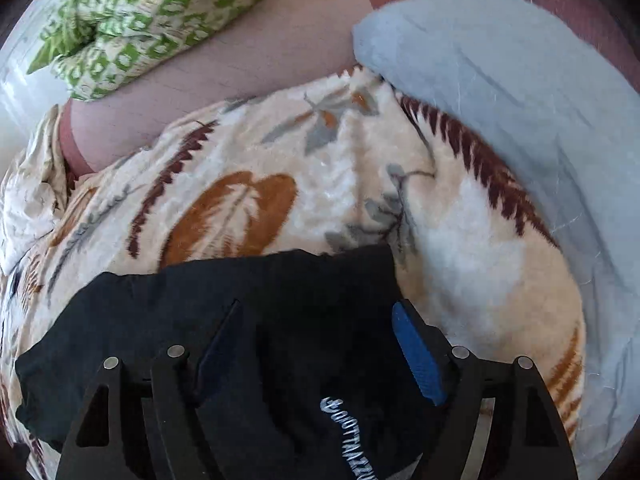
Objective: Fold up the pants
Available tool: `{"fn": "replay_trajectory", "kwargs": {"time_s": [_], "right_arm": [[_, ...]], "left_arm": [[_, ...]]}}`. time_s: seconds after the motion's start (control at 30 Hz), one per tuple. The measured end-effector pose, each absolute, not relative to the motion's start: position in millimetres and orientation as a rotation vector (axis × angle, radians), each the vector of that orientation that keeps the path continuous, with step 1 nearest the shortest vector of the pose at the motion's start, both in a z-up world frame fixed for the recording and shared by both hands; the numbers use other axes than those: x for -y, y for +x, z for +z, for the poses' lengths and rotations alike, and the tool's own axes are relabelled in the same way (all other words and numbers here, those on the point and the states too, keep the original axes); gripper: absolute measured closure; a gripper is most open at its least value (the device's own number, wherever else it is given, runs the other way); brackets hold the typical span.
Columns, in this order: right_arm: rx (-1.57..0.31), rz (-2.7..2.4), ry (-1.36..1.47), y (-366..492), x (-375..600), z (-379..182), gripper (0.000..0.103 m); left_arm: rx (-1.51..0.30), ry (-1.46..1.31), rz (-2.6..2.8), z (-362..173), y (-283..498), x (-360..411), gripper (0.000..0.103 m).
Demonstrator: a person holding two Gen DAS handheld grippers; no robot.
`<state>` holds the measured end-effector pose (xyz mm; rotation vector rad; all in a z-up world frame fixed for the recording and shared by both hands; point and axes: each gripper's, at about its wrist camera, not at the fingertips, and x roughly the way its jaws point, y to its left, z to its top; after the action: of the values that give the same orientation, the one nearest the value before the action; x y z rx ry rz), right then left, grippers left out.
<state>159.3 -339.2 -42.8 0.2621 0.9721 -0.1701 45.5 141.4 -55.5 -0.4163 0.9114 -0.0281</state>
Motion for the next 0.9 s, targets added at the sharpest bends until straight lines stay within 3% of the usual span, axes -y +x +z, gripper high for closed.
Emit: {"fn": "replay_trajectory", "kwargs": {"time_s": [0.17,0.4,0.7,0.8,0.87,0.9], "right_arm": [[-0.998,0.229,0.083,188,204,-7,0.021],[-1.164,0.737,-0.147,221,-15,-34,0.021],[-1.323,0.874,-0.529,224,-124,-91,0.021],[-1.258,0.879,-0.650,201,-130,-98,0.035],[-1.255,0.889,-0.585,198,-121,-93,0.062],[-1.243,0.888,-0.554,198,-113,-88,0.064]], "left_arm": [[-0.899,-0.478,-0.058,-60,43,-157,0.027],[-0.858,-0.518,-0.062,-54,29,-185,0.027],[-0.831,-0.566,-0.076,-63,20,-210,0.027],[-0.827,-0.580,-0.074,-65,21,-214,0.027],[-0.829,-0.592,-0.086,-66,23,-214,0.027],[-0.829,-0.598,-0.094,-65,25,-213,0.027]]}}
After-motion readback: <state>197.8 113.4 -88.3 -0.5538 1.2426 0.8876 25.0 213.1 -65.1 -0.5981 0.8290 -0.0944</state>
